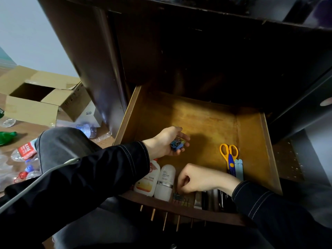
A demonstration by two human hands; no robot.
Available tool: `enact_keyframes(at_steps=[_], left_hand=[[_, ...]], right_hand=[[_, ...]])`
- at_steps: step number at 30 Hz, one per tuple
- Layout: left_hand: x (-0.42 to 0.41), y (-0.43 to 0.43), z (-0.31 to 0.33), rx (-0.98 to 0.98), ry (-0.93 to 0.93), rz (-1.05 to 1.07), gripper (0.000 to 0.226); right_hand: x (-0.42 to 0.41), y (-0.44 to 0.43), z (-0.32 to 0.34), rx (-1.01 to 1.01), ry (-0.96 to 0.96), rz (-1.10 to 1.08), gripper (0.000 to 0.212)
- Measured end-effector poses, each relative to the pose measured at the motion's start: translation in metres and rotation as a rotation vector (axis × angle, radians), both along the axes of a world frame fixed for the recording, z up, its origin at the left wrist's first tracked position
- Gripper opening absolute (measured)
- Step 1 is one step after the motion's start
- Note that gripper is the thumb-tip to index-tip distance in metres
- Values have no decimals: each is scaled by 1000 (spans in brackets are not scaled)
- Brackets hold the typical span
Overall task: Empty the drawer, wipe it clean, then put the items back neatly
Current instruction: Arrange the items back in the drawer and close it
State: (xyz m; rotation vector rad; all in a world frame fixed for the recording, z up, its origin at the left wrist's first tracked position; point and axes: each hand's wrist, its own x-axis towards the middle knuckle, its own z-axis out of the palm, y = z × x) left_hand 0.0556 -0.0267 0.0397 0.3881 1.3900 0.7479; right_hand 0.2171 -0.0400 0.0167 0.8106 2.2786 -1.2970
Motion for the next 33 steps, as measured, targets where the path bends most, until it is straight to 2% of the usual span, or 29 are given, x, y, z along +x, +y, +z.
enact_keyframes(at_steps=[4,6,9,13,16,19,23,30,33], left_hand=[[0,0,1,-9,-24,13,45],[-1,1,0,-12,-22,19,45],[-1,1,0,-11,-10,25,46],[3,-3,3,-46,-1,8,38],[6,-5,5,-49,-33,-83,40],[7,-7,6,-37,-72,-182,49],[8,-8,5,-17,-103,-268,63],[5,-2,0,-32,-21,-197,64],[3,1,-5,-14,66,-108,60]], right_hand=[[0,8,3,15,10,-94,27],[6,18,10,53,25,-179,28],[17,32,19,154,148,-347,35],[17,37,23,342,349,-554,7],[14,37,21,476,332,-523,16],[11,36,22,469,356,-517,16],[9,34,21,390,444,-581,3],[11,41,27,339,553,-725,6],[22,45,27,341,481,-725,6]])
